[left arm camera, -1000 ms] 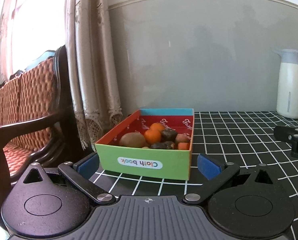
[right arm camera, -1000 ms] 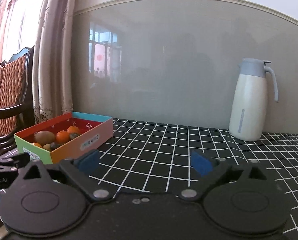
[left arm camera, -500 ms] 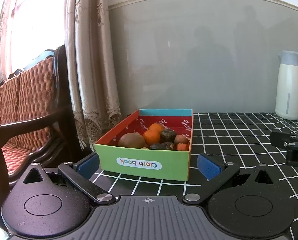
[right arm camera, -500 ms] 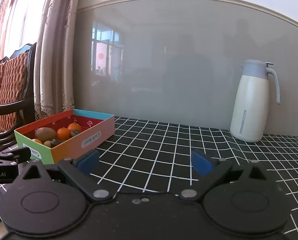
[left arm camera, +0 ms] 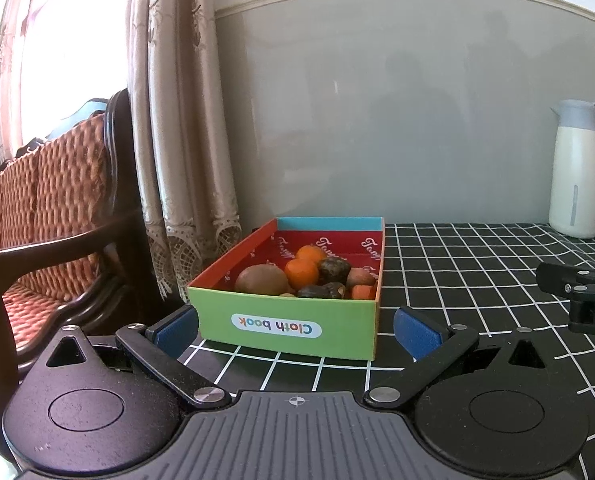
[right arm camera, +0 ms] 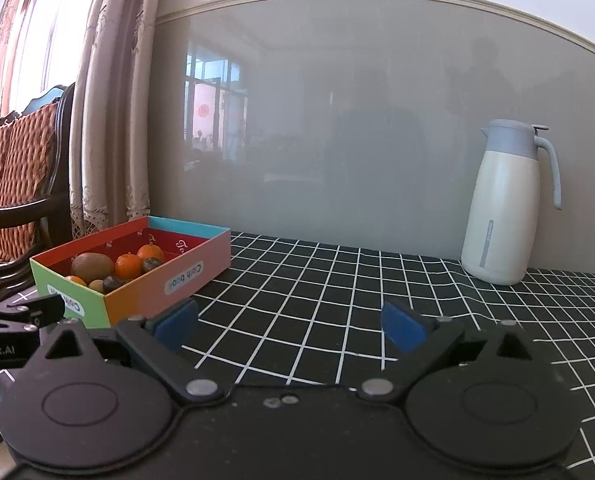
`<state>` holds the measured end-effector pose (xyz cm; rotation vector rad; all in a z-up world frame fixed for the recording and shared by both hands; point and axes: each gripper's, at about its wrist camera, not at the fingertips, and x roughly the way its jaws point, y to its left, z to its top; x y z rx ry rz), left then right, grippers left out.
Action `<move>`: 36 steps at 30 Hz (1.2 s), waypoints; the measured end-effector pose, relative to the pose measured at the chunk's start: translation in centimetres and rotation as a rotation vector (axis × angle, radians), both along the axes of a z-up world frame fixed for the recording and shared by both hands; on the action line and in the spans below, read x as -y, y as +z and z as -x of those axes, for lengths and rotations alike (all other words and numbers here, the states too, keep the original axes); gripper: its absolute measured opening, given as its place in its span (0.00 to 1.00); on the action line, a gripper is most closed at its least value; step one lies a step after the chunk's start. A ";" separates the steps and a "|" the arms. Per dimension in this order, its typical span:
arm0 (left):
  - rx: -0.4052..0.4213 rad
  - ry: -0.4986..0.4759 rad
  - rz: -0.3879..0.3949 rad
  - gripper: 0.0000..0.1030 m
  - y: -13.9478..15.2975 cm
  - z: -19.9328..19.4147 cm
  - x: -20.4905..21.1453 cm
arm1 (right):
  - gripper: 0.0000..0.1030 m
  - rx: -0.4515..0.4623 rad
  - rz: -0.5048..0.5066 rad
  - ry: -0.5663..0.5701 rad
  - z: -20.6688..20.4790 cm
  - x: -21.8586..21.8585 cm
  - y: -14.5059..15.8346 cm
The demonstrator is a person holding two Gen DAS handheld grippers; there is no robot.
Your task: Organize fruits
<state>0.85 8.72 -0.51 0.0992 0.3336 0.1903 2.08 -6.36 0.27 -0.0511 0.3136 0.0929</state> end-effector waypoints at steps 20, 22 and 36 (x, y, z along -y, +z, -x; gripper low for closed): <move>-0.002 0.001 0.012 1.00 0.0 -0.1 -0.1 | 0.95 -0.002 0.003 0.002 0.0 -0.1 0.0; -0.002 0.001 0.013 1.00 0.0 0.0 -0.1 | 0.95 -0.003 0.004 0.003 0.0 -0.1 0.0; -0.004 0.000 0.015 1.00 0.1 -0.1 0.0 | 0.95 -0.003 0.006 0.004 0.1 -0.3 -0.1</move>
